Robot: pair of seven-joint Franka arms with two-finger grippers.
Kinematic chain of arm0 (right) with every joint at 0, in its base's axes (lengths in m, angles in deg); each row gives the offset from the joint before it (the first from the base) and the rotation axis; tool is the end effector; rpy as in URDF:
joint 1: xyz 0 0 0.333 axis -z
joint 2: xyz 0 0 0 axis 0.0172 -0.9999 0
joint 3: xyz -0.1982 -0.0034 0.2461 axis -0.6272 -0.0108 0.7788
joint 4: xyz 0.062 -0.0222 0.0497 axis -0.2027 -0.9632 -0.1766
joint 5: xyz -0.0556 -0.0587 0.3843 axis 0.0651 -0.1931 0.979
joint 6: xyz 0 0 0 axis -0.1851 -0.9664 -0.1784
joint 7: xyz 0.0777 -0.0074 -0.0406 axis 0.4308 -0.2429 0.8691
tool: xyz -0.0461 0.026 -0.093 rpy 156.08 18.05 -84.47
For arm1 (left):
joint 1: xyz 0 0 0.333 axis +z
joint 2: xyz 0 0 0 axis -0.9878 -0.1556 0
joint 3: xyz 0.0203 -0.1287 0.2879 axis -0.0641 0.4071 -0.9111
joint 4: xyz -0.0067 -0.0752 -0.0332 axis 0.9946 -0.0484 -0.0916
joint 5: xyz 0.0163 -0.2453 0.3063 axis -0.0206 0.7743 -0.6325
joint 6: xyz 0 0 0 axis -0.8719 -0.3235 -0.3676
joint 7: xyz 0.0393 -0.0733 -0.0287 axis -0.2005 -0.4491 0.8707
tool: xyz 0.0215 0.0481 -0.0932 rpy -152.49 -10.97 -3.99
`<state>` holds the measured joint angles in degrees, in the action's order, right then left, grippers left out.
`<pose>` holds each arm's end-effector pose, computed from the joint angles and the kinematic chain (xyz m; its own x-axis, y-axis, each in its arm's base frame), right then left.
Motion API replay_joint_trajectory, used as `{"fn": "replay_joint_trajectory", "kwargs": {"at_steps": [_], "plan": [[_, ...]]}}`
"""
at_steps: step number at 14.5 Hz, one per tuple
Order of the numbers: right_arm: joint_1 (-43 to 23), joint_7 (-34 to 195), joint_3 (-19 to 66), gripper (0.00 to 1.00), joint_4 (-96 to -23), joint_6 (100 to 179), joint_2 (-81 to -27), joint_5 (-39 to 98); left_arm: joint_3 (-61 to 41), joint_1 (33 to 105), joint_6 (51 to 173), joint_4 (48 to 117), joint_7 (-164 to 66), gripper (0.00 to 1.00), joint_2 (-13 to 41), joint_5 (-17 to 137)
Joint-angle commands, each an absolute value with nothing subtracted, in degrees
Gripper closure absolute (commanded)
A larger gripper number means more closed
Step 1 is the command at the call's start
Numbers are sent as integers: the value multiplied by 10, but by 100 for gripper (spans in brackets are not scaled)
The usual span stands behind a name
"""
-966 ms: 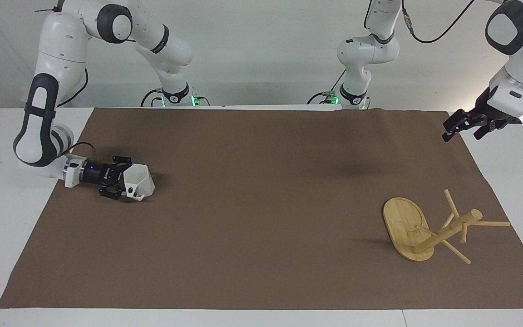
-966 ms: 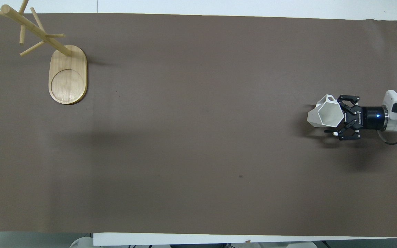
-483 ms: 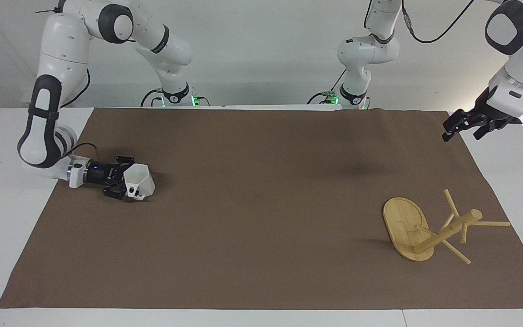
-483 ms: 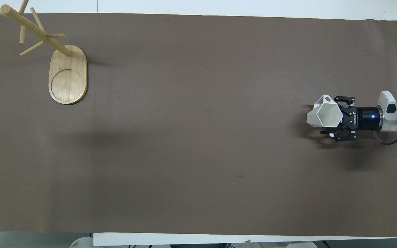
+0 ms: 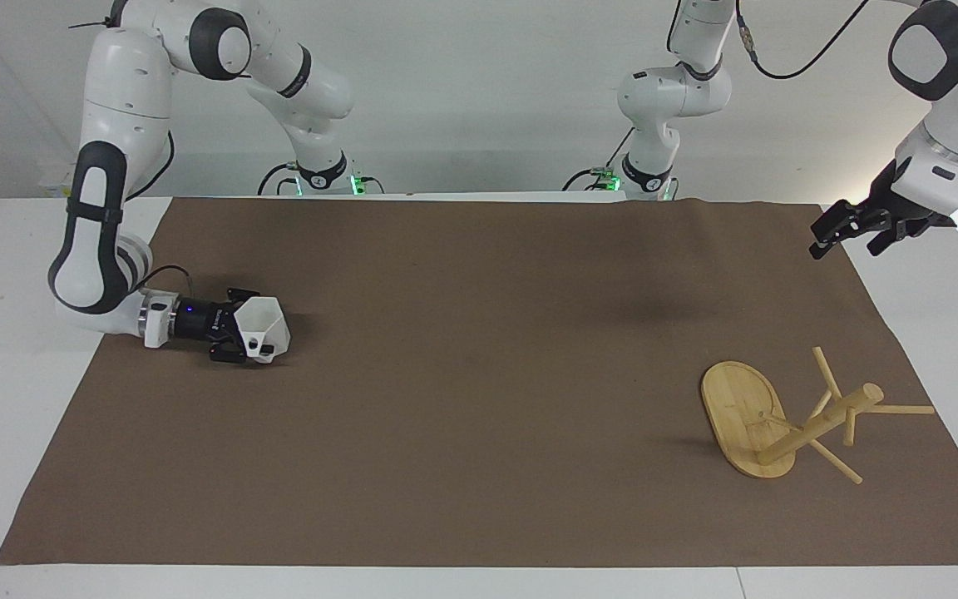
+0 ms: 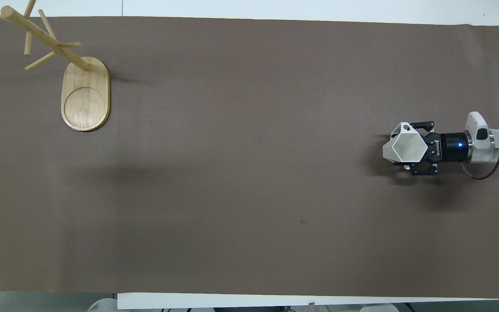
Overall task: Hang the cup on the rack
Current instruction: 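Lift the mug with the right gripper while the left gripper reaches in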
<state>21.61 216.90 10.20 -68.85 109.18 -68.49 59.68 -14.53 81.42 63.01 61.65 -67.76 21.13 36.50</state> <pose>0.5222 -0.1532 0.2124 0.0528 0.3046 0.9510 0.9986 -0.0158 -0.0504 0.5702 0.0175 0.6053 0.9992 -0.0231 -0.0342 -0.0222 -0.9995 0.0244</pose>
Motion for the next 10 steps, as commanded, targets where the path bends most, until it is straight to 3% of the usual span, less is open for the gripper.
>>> {"fn": "replay_joint_trajectory", "kwargs": {"at_steps": [1,4,6,10], "plan": [[216,2146,146,69,-690,1091,-667,615,-146,810,640,649,-676,0,231,357],[190,2052,216,70,-688,1136,-635,649,-146,809,639,650,-674,0,231,357],[118,2003,220,70,-676,1190,-619,680,-142,801,652,654,-629,0,232,357],[-5,1947,220,70,-665,1289,-621,806,-143,695,767,736,-465,0,264,357]]}}
